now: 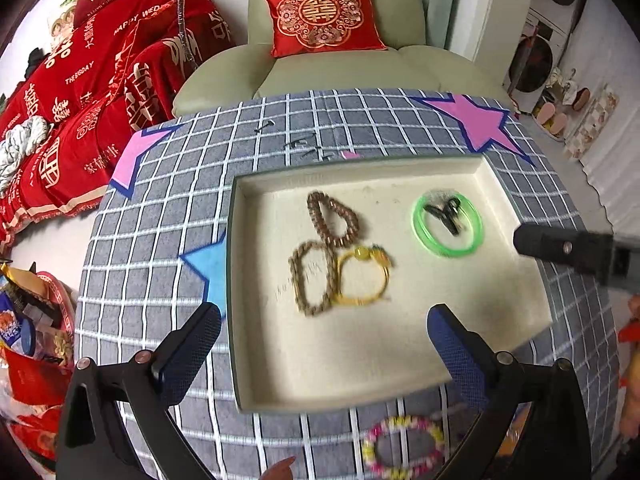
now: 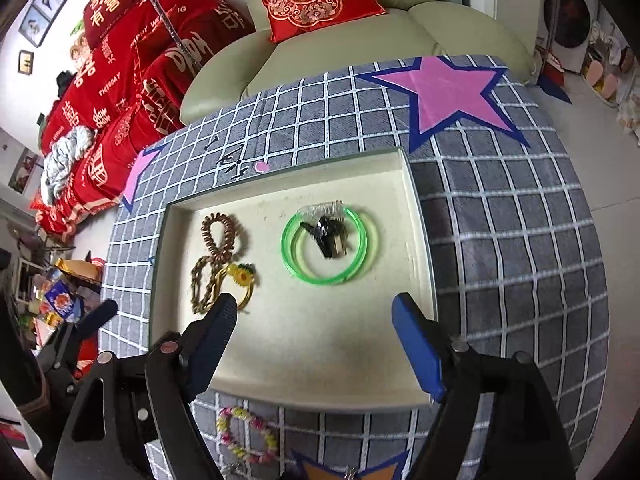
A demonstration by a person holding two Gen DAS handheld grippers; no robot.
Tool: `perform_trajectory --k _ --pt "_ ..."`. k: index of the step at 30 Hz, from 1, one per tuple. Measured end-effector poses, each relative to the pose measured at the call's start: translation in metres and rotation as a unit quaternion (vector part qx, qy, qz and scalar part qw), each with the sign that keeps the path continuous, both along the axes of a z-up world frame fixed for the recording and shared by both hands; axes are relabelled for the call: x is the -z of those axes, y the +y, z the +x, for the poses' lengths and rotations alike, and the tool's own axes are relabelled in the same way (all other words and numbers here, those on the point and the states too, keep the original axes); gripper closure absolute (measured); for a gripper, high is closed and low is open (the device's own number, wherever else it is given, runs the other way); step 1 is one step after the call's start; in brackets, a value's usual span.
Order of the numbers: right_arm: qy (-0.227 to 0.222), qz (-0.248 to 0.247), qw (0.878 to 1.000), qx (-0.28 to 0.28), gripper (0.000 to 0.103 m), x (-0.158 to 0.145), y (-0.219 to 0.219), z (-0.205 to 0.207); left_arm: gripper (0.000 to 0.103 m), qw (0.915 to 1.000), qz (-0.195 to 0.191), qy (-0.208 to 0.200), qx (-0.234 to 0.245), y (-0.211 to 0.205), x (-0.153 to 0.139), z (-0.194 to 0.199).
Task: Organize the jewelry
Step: 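Withdraw both tools from the tray toward the beaded bracelet and charm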
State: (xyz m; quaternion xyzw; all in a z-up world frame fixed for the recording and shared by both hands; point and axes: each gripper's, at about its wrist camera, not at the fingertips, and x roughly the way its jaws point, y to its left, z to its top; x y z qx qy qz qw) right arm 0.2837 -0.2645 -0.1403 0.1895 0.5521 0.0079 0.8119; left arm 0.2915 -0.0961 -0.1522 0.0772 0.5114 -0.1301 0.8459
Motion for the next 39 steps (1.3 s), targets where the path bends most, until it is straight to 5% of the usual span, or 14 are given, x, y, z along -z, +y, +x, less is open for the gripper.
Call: perform_trajectory --k 5,7,17,27,39 --pt "-0.005 0.021 1.000 0.010 0.018 -0.008 -0.002 -0.025 0.000 1.0000 0.006 0.003 0.007 0.012 -0.005 -0.031" --pt "-0.007 0.021 1.000 0.012 0.001 -0.011 -0.002 -0.036 0.000 0.9999 0.012 0.004 0.007 0.018 -0.006 -0.043" --pt "0.010 0.005 1.000 0.015 0.000 -0.020 0.002 -0.096 0.000 0.9987 0.022 0.045 0.004 0.052 0.010 -0.099" --pt "0.072 -0.004 0.997 0.030 0.000 0.008 0.010 -0.157 0.000 0.9937 0.020 0.109 0.018 0.059 0.040 -0.156" --pt "0.117 -0.014 0.992 0.052 0.000 0.040 0.015 -0.176 0.000 0.9919 0.007 0.125 -0.021 0.063 0.053 -0.138"
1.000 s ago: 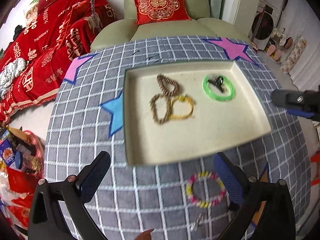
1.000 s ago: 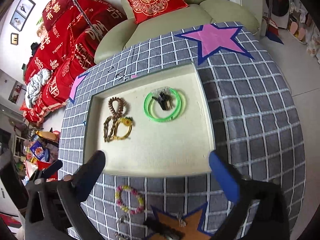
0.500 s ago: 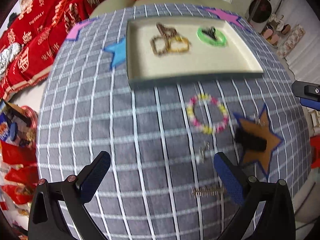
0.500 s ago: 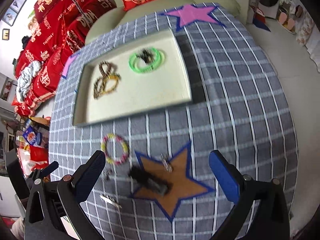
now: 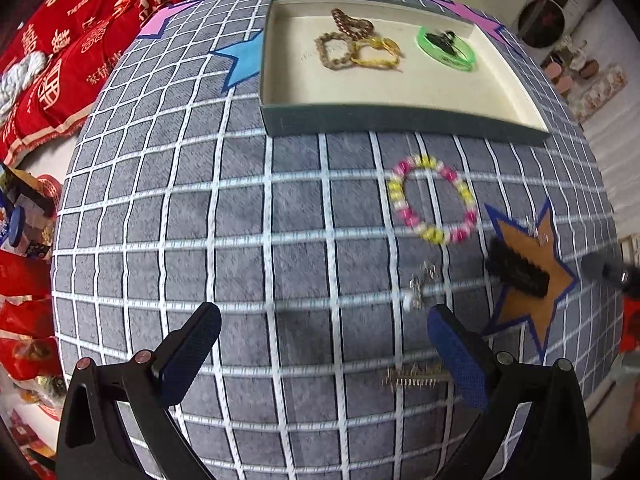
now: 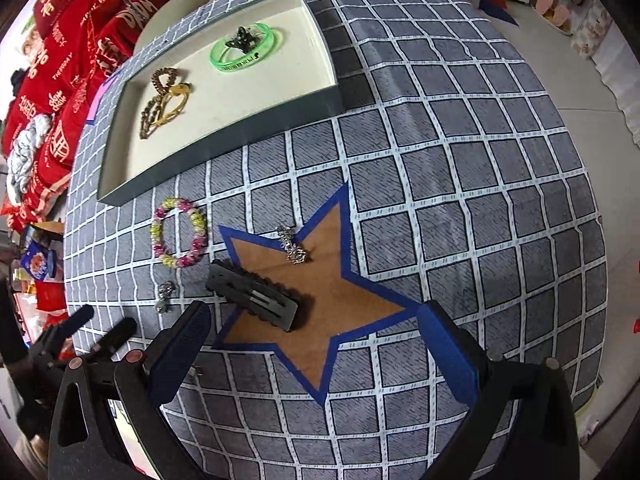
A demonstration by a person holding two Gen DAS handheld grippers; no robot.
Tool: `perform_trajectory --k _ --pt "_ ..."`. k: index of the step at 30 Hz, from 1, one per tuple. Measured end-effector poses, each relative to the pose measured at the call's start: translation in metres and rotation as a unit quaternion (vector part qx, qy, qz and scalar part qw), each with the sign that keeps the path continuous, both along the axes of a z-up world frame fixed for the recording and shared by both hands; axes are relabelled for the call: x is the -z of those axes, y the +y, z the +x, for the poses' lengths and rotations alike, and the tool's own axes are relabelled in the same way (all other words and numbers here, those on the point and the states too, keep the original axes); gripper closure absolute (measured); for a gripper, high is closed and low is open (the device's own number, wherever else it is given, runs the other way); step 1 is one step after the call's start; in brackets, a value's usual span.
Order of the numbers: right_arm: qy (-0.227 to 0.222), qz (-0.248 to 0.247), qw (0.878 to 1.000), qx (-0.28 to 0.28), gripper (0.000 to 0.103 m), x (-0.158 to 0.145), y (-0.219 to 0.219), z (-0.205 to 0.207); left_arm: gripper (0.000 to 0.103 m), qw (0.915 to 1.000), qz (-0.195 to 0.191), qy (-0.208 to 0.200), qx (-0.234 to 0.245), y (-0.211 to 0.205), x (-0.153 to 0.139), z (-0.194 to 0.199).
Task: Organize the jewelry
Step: 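Withdraw both tools from the tray toward the beaded bracelet and charm, then grasp the pink-yellow beaded bracelet with the left gripper while the right gripper grasps the silver charm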
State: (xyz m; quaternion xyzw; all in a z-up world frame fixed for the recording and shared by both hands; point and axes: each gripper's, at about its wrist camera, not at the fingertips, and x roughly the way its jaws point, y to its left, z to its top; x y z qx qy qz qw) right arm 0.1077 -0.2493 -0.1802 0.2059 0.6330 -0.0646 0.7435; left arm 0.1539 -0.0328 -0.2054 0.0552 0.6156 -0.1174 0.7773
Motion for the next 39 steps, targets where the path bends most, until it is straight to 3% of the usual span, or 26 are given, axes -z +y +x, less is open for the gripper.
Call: perform_trajectory --k 13,16,18,21,29,34,39 --pt "-0.004 -0.040 0.999 -0.028 0.001 0.017 0.009 0.021 0.003 0.9997 -0.008 -0.007 0.022 -0.033 0.011 0.044" --pt "-0.005 -0.053 0.998 -0.040 0.009 0.019 0.013 0.027 0.005 0.9994 -0.008 -0.010 0.032 -0.040 0.014 0.049" --pt "-0.005 -0.062 0.997 -0.052 0.014 0.021 0.016 0.031 0.017 0.9992 -0.005 -0.008 0.038 -0.043 0.017 0.052" --pt "0.001 -0.070 0.996 -0.063 0.028 0.026 0.019 0.036 0.017 0.9991 0.000 -0.004 0.042 -0.047 0.021 0.056" --pt "0.003 -0.079 0.994 -0.078 0.029 0.038 0.026 0.047 0.017 0.9982 0.013 -0.013 0.056 -0.056 0.026 0.061" --pt "0.005 -0.118 0.987 -0.108 0.037 0.043 0.047 0.054 0.034 0.9968 0.013 -0.023 0.075 -0.076 0.025 0.058" --pt "-0.002 -0.122 0.985 -0.123 0.057 0.044 0.067 0.057 0.065 0.9937 0.011 -0.031 0.107 -0.100 0.023 0.054"
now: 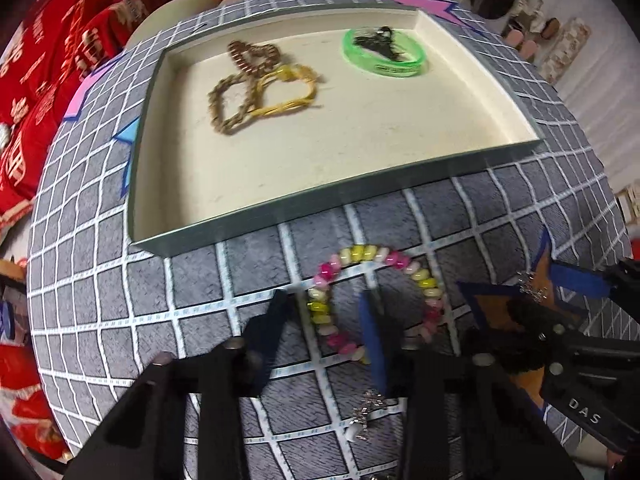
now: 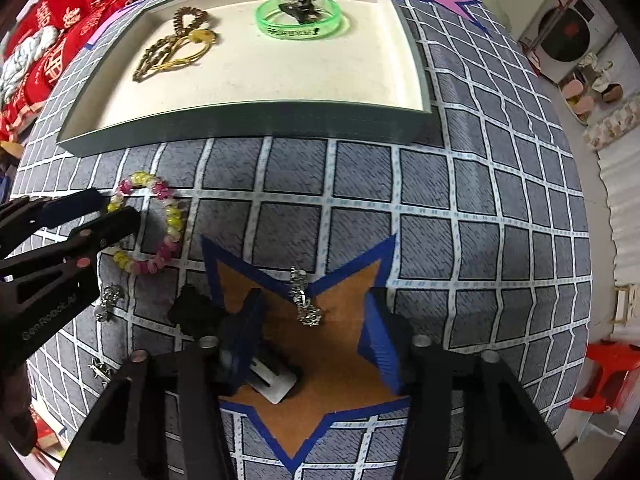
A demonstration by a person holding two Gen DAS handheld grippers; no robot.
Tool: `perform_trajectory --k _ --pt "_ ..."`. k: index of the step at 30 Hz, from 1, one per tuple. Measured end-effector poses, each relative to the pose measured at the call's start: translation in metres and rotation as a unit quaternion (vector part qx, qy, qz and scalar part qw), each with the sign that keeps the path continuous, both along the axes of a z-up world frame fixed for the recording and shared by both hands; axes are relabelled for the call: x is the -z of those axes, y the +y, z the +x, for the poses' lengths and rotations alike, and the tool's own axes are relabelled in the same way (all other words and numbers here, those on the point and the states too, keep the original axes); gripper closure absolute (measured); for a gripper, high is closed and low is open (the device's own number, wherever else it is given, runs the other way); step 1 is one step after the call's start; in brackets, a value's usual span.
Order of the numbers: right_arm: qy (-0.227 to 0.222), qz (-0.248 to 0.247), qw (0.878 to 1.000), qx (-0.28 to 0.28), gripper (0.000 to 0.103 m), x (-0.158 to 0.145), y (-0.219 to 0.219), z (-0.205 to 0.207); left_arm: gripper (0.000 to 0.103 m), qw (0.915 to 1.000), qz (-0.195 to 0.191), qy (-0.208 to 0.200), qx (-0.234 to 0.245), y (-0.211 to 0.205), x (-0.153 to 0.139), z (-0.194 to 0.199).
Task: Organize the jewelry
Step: 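Grasp the pink-yellow beaded bracelet with the left gripper while the right gripper grasps the silver charm, then carry the beaded bracelet and silver charm over the white tray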
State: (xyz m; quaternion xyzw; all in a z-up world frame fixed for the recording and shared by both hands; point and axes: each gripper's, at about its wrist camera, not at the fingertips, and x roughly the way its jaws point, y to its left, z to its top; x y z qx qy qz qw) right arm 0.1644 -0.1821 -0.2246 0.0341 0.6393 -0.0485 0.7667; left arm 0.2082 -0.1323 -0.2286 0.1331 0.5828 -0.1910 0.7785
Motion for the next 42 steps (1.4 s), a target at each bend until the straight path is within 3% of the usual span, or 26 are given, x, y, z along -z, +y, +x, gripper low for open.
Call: perform_trajectory --k 1,3,8,19,26,34,42 --pt "-0.001 0.001 1.000 -0.001 0.062 0.001 0.003 0.000 0.068 1.0000 -0.001 0.000 0.003 -0.002 0.000 0.000" --pt "0.000 0.002 1.000 -0.001 0.067 0.001 0.006 0.000 0.084 1.0000 -0.005 0.001 0.006 -0.006 0.000 0.001" --pt "-0.003 0.004 1.000 0.006 0.090 -0.004 0.005 -0.005 0.085 0.9994 -0.030 0.014 -0.003 0.007 0.000 0.002" --pt "-0.011 0.043 0.998 0.041 0.090 -0.012 -0.033 -0.015 0.085 0.9978 -0.060 0.018 -0.022 0.034 -0.013 -0.006" --pt "-0.028 0.062 0.997 0.046 0.090 -0.039 -0.044 -0.020 0.086 0.9967 -0.078 0.000 -0.023 0.050 -0.039 -0.012" --pt "-0.050 0.084 0.994 0.053 0.090 -0.066 -0.066 -0.004 0.085 0.9940 -0.100 -0.031 -0.033 0.061 -0.074 0.001" --pt "-0.086 0.098 0.990 0.056 0.090 -0.089 -0.082 0.035 0.086 0.9891 -0.120 -0.064 -0.056 0.059 -0.103 0.038"
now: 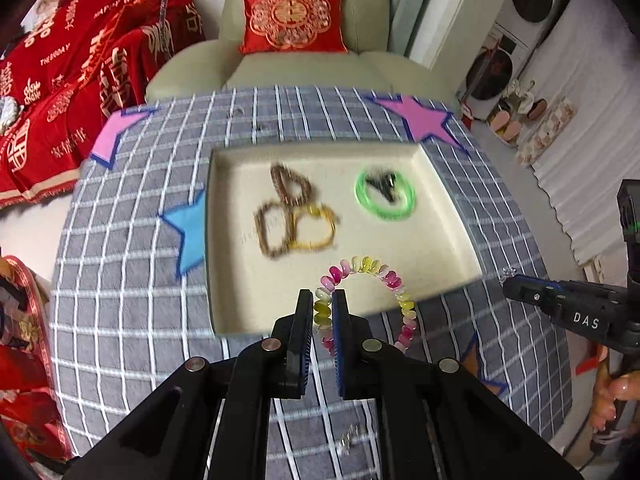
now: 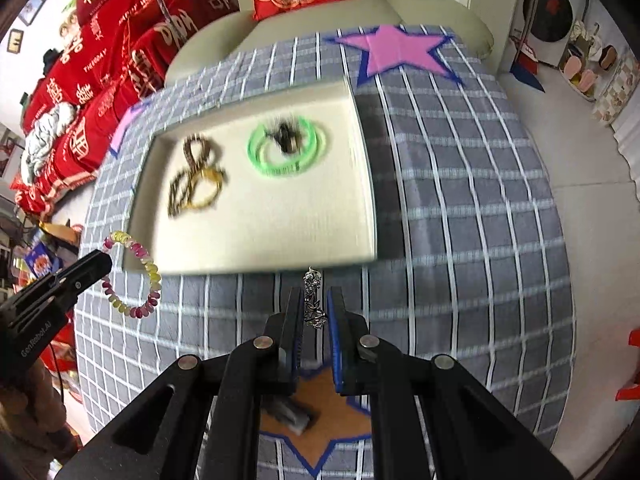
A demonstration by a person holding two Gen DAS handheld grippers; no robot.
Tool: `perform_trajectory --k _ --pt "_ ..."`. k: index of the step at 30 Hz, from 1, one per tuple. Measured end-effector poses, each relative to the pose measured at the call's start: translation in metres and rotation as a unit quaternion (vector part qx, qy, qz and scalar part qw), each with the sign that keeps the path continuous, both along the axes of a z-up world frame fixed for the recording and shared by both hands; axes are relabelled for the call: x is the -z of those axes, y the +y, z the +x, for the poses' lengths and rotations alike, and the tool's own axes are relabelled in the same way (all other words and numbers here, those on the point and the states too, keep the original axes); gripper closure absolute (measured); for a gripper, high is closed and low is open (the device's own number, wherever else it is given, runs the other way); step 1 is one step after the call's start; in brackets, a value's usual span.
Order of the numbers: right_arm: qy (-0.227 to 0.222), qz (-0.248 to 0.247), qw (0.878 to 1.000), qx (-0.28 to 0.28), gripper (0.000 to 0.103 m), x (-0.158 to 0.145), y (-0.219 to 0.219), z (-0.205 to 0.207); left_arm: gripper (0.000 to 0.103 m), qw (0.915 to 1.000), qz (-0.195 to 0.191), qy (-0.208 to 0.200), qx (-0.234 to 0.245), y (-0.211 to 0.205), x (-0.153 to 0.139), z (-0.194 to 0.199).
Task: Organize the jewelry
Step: 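Carry the beaded bracelet and silver charm over the white tray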
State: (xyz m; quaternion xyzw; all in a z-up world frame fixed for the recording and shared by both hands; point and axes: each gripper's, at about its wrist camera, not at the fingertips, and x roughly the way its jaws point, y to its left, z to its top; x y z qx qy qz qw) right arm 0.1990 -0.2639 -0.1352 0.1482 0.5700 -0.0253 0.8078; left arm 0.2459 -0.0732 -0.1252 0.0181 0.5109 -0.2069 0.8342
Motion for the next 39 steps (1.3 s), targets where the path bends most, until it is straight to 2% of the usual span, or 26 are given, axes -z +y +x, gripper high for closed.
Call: perform_trajectory --k 4,9,19,30,39 --pt "-0.014 -0.005 1.000 -0.007 0.090 -0.005 -0.002 0.022 0.085 0.9999 0.003 -0.007 -0.011 -0.003 -0.001 0.021" --pt "-0.019 -0.010 1.000 -0.018 0.090 -0.002 -0.003 0.053 0.085 0.9996 0.015 -0.002 -0.025 -0.009 0.010 0.042" --pt "0.003 0.002 1.000 -0.023 0.090 0.034 -0.004 0.094 0.086 0.9967 0.055 0.031 -0.051 -0.016 0.056 0.072" --pt "0.031 0.009 0.999 -0.024 0.090 0.069 -0.003 0.110 0.085 0.9937 0.084 0.046 -0.058 -0.024 0.086 0.084" --pt "0.032 0.007 0.999 -0.023 0.090 0.081 -0.002 0.113 0.085 0.9917 0.113 0.036 -0.048 -0.035 0.092 0.085"
